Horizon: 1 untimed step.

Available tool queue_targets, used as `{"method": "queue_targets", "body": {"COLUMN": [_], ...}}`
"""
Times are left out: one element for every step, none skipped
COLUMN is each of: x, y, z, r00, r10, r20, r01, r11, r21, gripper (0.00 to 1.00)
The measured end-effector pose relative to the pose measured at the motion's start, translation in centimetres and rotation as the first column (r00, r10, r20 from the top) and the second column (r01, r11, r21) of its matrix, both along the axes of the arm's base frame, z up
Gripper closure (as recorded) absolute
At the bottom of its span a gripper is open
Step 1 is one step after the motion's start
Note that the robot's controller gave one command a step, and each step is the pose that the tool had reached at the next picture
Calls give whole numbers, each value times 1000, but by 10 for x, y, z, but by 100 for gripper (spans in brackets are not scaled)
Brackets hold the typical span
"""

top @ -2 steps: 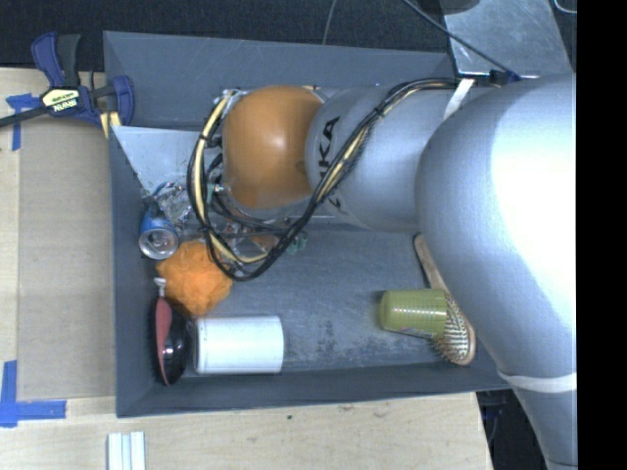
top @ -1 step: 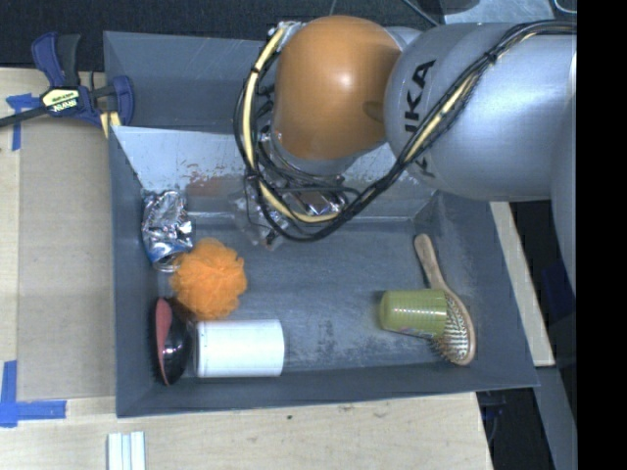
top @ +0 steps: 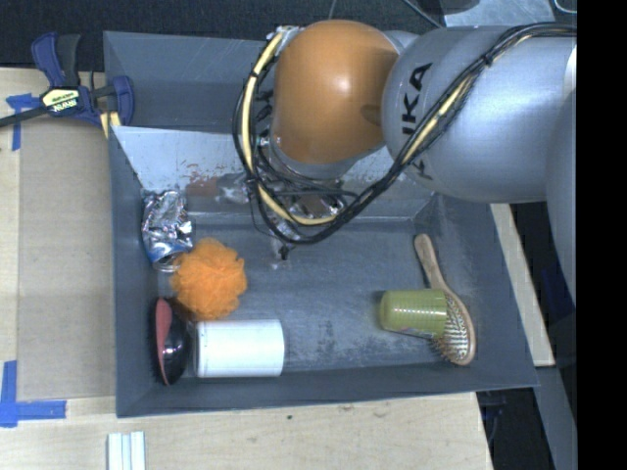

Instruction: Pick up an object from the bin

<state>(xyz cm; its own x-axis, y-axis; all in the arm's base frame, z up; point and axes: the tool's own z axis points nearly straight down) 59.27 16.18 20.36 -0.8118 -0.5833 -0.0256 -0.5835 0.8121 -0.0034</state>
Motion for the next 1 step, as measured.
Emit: {"method": "queue_targets", "body": {"x": [3], "y": [35], "z": [-95], "r00": [981], "r10": [196], "r20": [-1], "r01": [-196], "r11": [981], "r21": [-4], "gripper": [0]}}
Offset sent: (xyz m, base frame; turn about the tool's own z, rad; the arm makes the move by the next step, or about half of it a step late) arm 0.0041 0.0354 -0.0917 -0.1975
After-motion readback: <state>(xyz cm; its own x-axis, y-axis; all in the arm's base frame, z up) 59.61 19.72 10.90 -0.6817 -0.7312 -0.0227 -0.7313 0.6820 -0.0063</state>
